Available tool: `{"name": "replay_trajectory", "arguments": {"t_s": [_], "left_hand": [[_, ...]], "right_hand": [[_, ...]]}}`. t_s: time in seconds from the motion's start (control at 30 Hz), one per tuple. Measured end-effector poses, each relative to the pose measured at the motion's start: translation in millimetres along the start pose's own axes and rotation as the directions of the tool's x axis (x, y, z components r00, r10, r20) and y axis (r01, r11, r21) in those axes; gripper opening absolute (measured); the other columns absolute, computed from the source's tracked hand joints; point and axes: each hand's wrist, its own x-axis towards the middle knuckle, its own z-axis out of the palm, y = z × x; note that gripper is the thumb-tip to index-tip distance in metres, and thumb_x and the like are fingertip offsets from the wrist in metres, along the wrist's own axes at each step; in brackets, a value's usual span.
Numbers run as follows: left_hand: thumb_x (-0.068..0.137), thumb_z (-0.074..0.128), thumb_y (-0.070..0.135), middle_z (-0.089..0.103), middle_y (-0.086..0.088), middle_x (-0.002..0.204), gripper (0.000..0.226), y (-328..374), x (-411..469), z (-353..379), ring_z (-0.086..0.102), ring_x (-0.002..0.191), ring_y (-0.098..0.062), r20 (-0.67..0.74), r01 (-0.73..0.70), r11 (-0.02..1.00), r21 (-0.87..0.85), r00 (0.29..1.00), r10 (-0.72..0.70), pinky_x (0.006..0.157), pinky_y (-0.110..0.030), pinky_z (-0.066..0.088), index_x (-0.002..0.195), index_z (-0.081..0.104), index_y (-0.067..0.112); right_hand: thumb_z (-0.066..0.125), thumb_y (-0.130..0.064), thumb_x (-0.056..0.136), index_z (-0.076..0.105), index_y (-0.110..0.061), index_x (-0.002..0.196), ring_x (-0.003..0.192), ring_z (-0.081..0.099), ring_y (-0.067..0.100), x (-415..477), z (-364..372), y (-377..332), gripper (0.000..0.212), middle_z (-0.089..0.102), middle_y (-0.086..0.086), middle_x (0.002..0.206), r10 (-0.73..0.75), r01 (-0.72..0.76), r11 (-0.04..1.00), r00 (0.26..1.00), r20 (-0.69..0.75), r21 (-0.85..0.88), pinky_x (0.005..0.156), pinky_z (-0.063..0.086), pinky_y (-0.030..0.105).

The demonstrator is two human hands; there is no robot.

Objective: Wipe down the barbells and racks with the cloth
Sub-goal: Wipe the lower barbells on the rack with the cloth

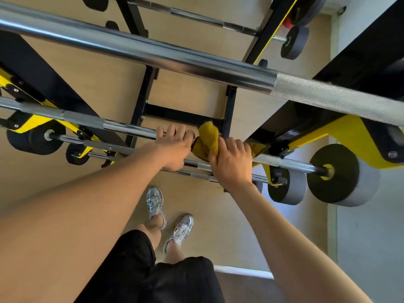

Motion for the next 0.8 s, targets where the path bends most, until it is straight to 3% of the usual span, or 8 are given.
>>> {"name": "replay_trajectory", "arguments": {"t_s": [0.07, 0.13, 0.23, 0.4, 0.5, 0.6, 0.67, 0.8], "left_hand": [[0.085, 0.063, 0.012, 0.028, -0.014, 0.139, 0.072, -2, 0, 0, 0.034, 0.130, -0.037, -0.019, -0.003, 1.000, -0.026, 1.000, 0.003, 0.111, -0.058, 0.030, 0.143, 0.020, 0.016], [0.085, 0.064, 0.014, 0.028, -0.014, 0.139, 0.074, -2, -1, 0, 0.033, 0.130, -0.037, -0.008, 0.003, 1.000, -0.028, 1.000, -0.004, 0.113, -0.059, 0.029, 0.145, 0.020, 0.016], [0.086, 0.062, 0.013, 0.027, -0.015, 0.137, 0.076, -1, 0, 0, 0.033, 0.129, -0.039, -0.003, 0.004, 1.000, 0.027, 1.000, -0.004, 0.109, -0.058, 0.032, 0.147, 0.016, 0.012], [0.082, 0.059, 0.006, 0.028, -0.011, 0.123, 0.067, -1, 0, 0, 0.035, 0.118, -0.034, -0.011, -0.003, 1.000, 0.016, 1.000, 0.003, 0.104, -0.055, 0.035, 0.139, 0.024, 0.013], [0.083, 0.061, 0.008, 0.028, -0.011, 0.125, 0.069, 0, 0, 2, 0.035, 0.119, -0.034, -0.017, 0.009, 1.000, 0.022, 1.000, -0.008, 0.105, -0.054, 0.034, 0.139, 0.022, 0.014], [0.083, 0.065, 0.011, 0.027, -0.013, 0.133, 0.074, 2, 0, 2, 0.034, 0.127, -0.037, -0.008, 0.023, 0.999, 0.022, 1.000, -0.023, 0.110, -0.058, 0.031, 0.145, 0.024, 0.015], [0.084, 0.066, 0.013, 0.026, -0.014, 0.139, 0.077, 2, 0, 2, 0.032, 0.132, -0.038, -0.003, 0.035, 0.999, 0.022, 0.999, -0.035, 0.114, -0.059, 0.028, 0.149, 0.024, 0.015], [0.084, 0.064, 0.011, 0.029, -0.015, 0.138, 0.074, 2, 1, 2, 0.036, 0.129, -0.039, -0.017, 0.027, 0.999, 0.022, 0.999, -0.027, 0.111, -0.059, 0.032, 0.145, 0.022, 0.013]], "right_hand": [[0.039, -0.055, 0.105, 0.049, -0.021, 0.136, 0.092, 0.059, 0.031, -1, -1, 8, 0.047, 0.060, 0.009, 0.105, -0.145, 0.157, 0.979, 0.985, 0.098, -0.130, 0.083, 0.049, 0.045], [0.027, -0.058, 0.107, 0.051, -0.022, 0.124, 0.079, 0.062, 0.029, 18, -11, 7, 0.047, 0.060, 0.006, 0.089, -0.154, 0.192, 0.966, 0.966, 0.210, -0.173, 0.071, 0.048, 0.040], [0.019, -0.058, 0.109, 0.054, -0.021, 0.089, 0.069, 0.058, 0.023, 47, -25, 1, 0.054, 0.051, -0.001, 0.071, 0.004, 0.017, 0.997, 0.954, 0.300, -0.069, 0.067, 0.044, 0.039], [0.027, -0.039, 0.092, 0.055, -0.017, 0.086, 0.079, 0.059, 0.024, 83, -16, 1, 0.036, 0.067, 0.009, 0.097, 0.196, -0.305, 0.950, 0.762, 0.617, 0.074, 0.088, 0.052, 0.047], [0.031, -0.038, 0.106, 0.050, -0.019, 0.083, 0.067, 0.055, 0.022, 64, -15, -6, 0.036, 0.056, 0.002, 0.076, 0.339, -0.431, 0.881, 0.863, 0.374, 0.197, 0.072, 0.045, 0.037], [0.037, -0.040, 0.107, 0.059, -0.016, 0.105, 0.085, 0.059, 0.031, -4, -10, -20, 0.033, 0.059, 0.006, 0.091, 0.102, -0.100, 0.992, 0.994, -0.032, 0.073, 0.080, 0.044, 0.042], [0.040, -0.041, 0.105, 0.058, -0.017, 0.120, 0.095, 0.058, 0.034, -7, -4, -16, 0.034, 0.061, 0.009, 0.100, -0.005, 0.006, 0.999, 1.000, 0.011, -0.049, 0.087, 0.044, 0.047], [0.033, -0.042, 0.107, 0.047, -0.021, 0.072, 0.060, 0.049, 0.023, 40, -22, -19, 0.043, 0.046, -0.003, 0.066, 0.151, -0.152, 0.988, 0.968, 0.203, -0.010, 0.065, 0.037, 0.036]]}}
